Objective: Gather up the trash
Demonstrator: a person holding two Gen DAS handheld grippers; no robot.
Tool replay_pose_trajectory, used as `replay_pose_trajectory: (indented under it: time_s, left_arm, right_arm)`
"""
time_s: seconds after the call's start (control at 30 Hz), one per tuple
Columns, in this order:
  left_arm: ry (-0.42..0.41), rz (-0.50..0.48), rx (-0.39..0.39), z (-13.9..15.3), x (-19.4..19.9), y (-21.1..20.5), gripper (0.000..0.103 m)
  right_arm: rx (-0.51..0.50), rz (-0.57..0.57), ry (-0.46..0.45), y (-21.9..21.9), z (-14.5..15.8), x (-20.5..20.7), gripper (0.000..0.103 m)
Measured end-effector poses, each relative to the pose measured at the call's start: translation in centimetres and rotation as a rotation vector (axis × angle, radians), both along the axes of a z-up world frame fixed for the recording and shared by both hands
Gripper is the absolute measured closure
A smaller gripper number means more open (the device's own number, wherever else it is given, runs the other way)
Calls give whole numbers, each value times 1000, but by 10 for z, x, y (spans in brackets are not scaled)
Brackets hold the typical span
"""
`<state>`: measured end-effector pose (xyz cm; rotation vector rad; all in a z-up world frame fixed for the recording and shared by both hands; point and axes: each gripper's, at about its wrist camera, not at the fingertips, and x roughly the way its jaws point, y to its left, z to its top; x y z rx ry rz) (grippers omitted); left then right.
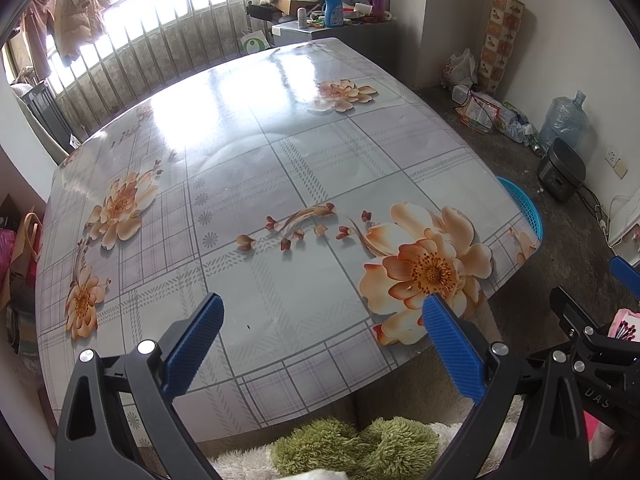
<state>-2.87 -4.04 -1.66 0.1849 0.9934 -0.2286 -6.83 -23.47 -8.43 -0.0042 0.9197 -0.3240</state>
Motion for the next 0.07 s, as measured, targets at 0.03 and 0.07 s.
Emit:
replay_pose_trajectory:
  time_s: [0.03,0.07]
  left_arm:
    - [1,0,0,0,0,0,6]
    - [2,-1,0,0,0,1,6]
  right_arm:
    - [-1,1,0,-1,0,0,8]
    - [-1,1,0,0,0,0,8]
